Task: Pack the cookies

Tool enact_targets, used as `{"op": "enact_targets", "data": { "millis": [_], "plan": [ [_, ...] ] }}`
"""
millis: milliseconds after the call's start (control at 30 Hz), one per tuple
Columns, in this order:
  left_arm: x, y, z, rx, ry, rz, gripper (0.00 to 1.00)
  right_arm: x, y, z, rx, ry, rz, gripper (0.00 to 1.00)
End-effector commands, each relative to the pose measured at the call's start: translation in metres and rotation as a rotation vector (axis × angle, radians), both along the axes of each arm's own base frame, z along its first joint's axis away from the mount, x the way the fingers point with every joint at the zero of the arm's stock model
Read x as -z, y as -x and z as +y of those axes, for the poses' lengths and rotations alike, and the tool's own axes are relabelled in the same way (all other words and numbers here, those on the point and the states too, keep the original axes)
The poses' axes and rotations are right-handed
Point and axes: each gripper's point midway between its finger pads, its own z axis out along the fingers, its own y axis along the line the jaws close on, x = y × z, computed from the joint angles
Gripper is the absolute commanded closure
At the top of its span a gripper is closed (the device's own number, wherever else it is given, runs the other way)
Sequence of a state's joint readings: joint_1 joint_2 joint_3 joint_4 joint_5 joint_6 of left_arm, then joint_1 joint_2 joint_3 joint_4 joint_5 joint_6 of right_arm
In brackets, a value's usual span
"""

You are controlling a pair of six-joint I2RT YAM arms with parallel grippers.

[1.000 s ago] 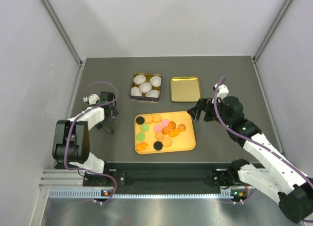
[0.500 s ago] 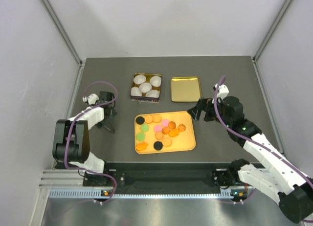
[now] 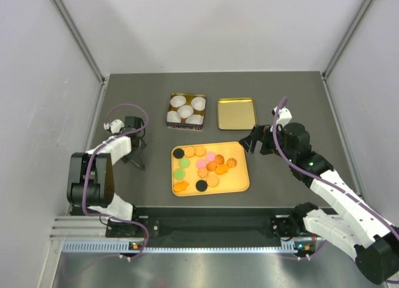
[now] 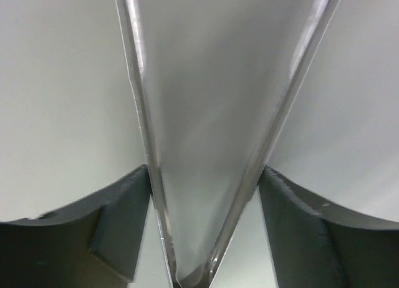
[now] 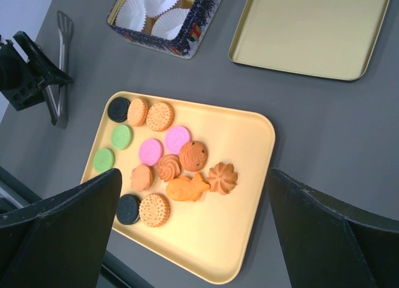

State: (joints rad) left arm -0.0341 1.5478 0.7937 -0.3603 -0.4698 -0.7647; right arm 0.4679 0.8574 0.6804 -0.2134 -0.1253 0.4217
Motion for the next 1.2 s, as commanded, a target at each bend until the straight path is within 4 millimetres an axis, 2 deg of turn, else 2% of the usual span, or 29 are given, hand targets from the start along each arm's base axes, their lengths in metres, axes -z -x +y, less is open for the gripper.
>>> {"op": "enact_targets", "data": {
  "millis": [0,67,167,267,500,667,967,1100,1167],
  "plan": [
    [0.014,0.020,0.006,0.012,-0.023,0.098,0.30,-0.005,-0.005,-0.003,0.017,-0.005,-0.032,0.00],
    [0.012,0.018,0.004,0.025,-0.015,0.091,0.44,-0.005,-0.005,-0.003,0.018,-0.005,-0.032,0.00],
    [-0.001,0.006,0.000,0.067,0.000,0.071,0.53,-0.004,-0.005,-0.003,0.015,-0.005,-0.029,0.00],
    [-0.017,-0.001,-0.007,0.110,0.016,0.074,0.56,-0.004,-0.005,-0.002,0.012,-0.004,-0.025,0.00],
    [-0.061,-0.013,-0.030,0.217,0.044,-0.019,0.56,-0.002,-0.007,-0.002,0.013,0.004,-0.023,0.00],
    [-0.100,-0.017,-0.052,0.314,0.003,-0.057,0.56,-0.001,-0.008,-0.003,0.020,0.008,-0.020,0.00],
    [-0.161,-0.013,-0.087,0.442,-0.071,-0.133,0.55,0.007,-0.010,-0.004,0.028,0.026,-0.002,0.00],
    [-0.183,-0.011,-0.102,0.507,-0.069,-0.155,0.55,0.009,-0.012,-0.006,0.038,0.035,-0.004,0.00],
    [-0.188,-0.007,-0.110,0.548,-0.063,-0.153,0.55,0.011,-0.013,-0.006,0.039,0.040,0.003,0.00]
  ]
}}
